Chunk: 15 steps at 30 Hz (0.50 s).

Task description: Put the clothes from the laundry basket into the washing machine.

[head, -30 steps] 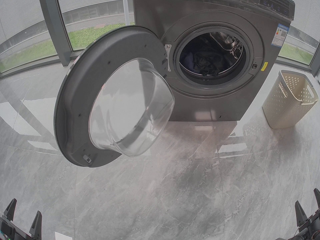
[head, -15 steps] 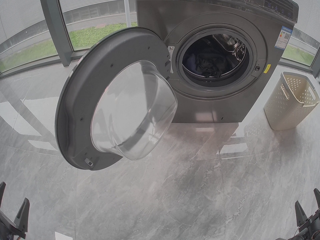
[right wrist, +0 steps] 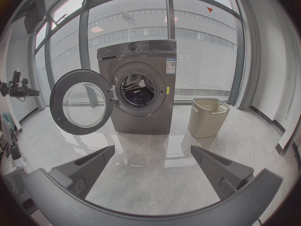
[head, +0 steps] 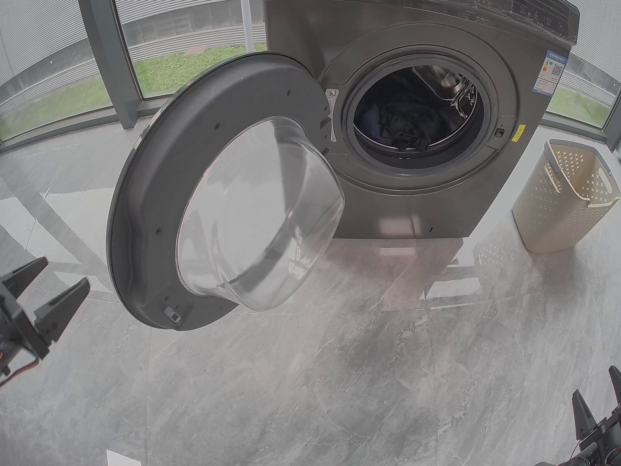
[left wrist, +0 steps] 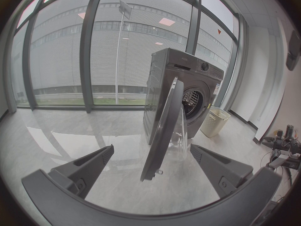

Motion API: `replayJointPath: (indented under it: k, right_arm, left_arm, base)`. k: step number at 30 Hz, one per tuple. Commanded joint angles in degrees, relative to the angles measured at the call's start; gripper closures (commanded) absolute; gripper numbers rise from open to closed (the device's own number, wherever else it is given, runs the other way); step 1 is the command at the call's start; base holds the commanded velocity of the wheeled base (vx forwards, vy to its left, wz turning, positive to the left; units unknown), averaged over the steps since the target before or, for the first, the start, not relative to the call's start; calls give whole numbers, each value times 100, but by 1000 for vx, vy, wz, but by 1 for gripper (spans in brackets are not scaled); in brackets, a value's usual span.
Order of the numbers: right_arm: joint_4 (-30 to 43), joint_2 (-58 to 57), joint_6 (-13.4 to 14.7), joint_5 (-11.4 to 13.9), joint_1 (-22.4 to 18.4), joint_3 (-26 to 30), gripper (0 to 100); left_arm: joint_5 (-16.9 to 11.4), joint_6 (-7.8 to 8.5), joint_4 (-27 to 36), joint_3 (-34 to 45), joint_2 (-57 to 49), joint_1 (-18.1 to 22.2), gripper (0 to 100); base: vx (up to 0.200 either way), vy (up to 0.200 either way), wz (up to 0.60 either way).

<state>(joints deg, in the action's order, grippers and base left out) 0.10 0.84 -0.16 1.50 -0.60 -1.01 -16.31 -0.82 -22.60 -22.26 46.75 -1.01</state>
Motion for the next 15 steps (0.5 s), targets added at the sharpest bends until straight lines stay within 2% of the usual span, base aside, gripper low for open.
replayJointPath:
  k: [1, 5, 15]
  right_arm:
    - [-1, -40, -2, 8, 7, 92, 0]
    - [-1, -40, -2, 8, -2, 92, 0]
    - [-1, -40, 16, -1, -2, 92, 0]
  left_arm:
    - [-434, -147, -860, -710, 2136, -426, 0]
    - [-478, -270, -860, -1008, 2435, -725, 0]
    - [-426, -296, -1106, -1281, 2840, -1613, 0]
  base:
    - [0, 0, 0]
    - [0, 0, 0]
    - [0, 0, 0]
